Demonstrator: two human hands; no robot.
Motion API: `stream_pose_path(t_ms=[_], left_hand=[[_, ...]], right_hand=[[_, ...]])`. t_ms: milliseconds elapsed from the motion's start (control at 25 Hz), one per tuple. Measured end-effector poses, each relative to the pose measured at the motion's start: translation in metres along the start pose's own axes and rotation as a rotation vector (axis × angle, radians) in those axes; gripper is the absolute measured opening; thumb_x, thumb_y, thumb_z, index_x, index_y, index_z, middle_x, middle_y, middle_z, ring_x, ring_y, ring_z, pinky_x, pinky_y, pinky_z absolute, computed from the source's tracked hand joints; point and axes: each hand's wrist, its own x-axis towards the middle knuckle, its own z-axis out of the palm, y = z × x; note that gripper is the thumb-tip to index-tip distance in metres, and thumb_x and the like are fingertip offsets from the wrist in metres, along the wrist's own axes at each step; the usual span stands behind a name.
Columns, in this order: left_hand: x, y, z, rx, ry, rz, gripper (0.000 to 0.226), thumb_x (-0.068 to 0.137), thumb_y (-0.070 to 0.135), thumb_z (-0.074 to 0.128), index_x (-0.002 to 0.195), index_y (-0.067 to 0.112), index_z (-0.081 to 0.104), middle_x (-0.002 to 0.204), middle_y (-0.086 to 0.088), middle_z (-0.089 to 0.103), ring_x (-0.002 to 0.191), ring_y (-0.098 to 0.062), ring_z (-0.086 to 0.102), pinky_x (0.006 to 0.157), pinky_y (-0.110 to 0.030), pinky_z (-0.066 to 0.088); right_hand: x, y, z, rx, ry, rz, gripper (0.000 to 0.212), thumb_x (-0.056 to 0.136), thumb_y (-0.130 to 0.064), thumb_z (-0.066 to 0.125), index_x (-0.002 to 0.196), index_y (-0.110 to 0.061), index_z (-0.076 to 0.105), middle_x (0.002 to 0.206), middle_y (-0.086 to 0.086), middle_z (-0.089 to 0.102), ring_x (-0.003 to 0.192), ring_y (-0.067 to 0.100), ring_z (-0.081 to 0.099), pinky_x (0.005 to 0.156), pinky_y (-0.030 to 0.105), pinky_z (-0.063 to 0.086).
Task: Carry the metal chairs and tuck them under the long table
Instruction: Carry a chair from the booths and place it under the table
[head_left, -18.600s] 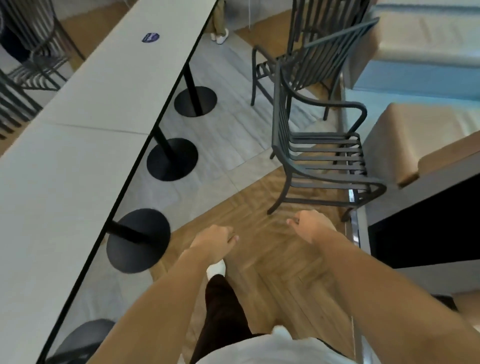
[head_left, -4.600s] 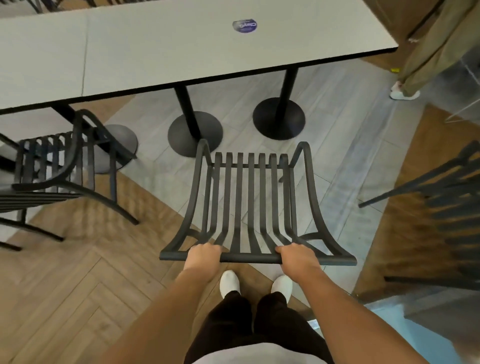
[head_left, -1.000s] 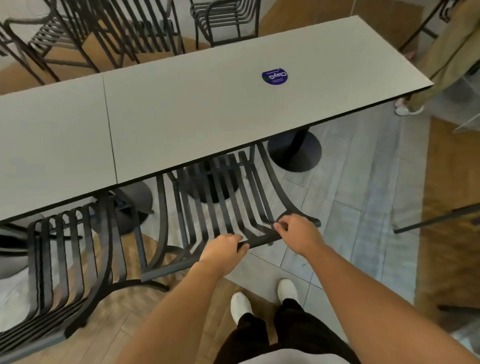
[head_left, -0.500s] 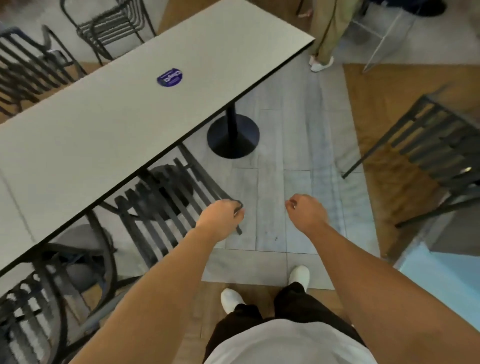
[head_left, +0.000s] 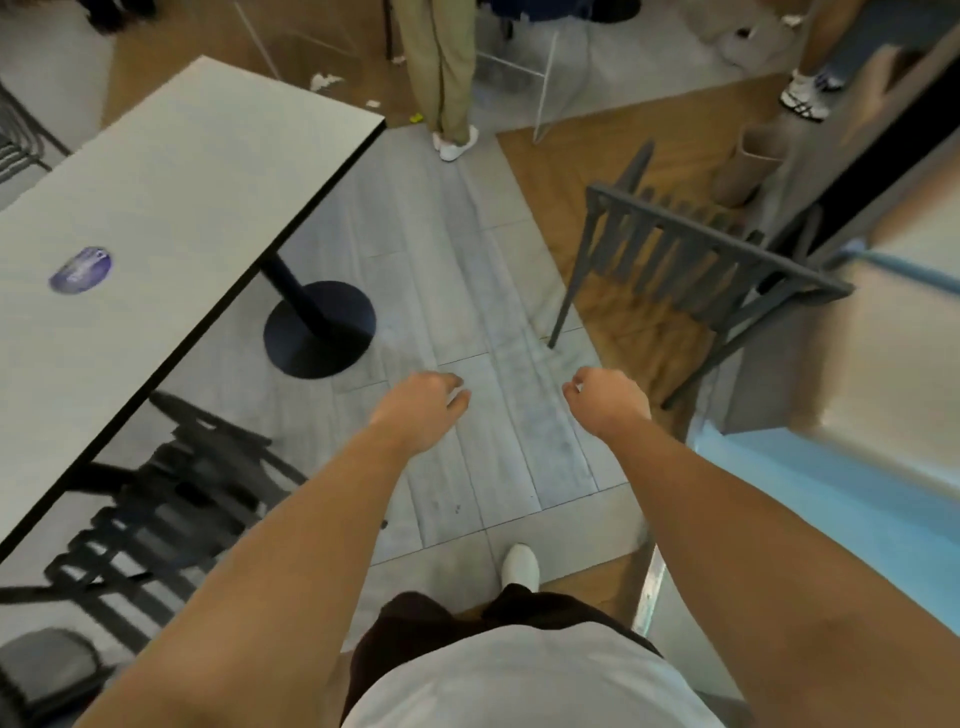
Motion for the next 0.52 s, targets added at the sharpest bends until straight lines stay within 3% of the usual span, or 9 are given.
stream_pose_path(t_ms=[160, 280, 520], left_hand=[[0.061, 0.062, -0.002, 0.055, -0.029, 0.113, 0.049, 0.106, 0.048, 0.042, 0.144, 0.021, 0.058, 0.142, -0.001, 0.062, 0.126, -0.024, 0.058, 0.105, -0.039, 0.047], [0.106, 0.100, -0.002, 0.087, -0.054, 0.190, 0.048, 0.107, 0.047, 0.043, 0.143, 0.021, 0.059, 0.141, 0.000, 0.062, 0.126, -0.023, 0.057, 0.104, -0.036, 0.046], [0.209, 0.160, -0.009, 0.120, -0.078, 0.344, 0.043, 0.106, 0.039, 0.047, 0.139, 0.017, 0.063, 0.135, -0.006, 0.066, 0.118, -0.027, 0.062, 0.099, -0.040, 0.051]], right_hand=[[0.025, 0.056, -0.032, 0.028, 0.056, 0.079, 0.040, 0.108, -0.041, 0.042, 0.126, -0.013, 0.063, 0.120, 0.013, 0.068, 0.101, 0.032, 0.065, 0.085, 0.042, 0.056], [0.045, 0.087, -0.053, 0.047, 0.087, 0.157, 0.034, 0.106, -0.037, 0.044, 0.119, -0.013, 0.065, 0.109, 0.011, 0.069, 0.087, 0.029, 0.060, 0.075, 0.036, 0.049], [0.100, 0.135, -0.094, 0.130, 0.138, 0.278, 0.028, 0.104, -0.037, 0.050, 0.112, -0.018, 0.070, 0.104, 0.009, 0.071, 0.092, 0.032, 0.065, 0.082, 0.040, 0.056]])
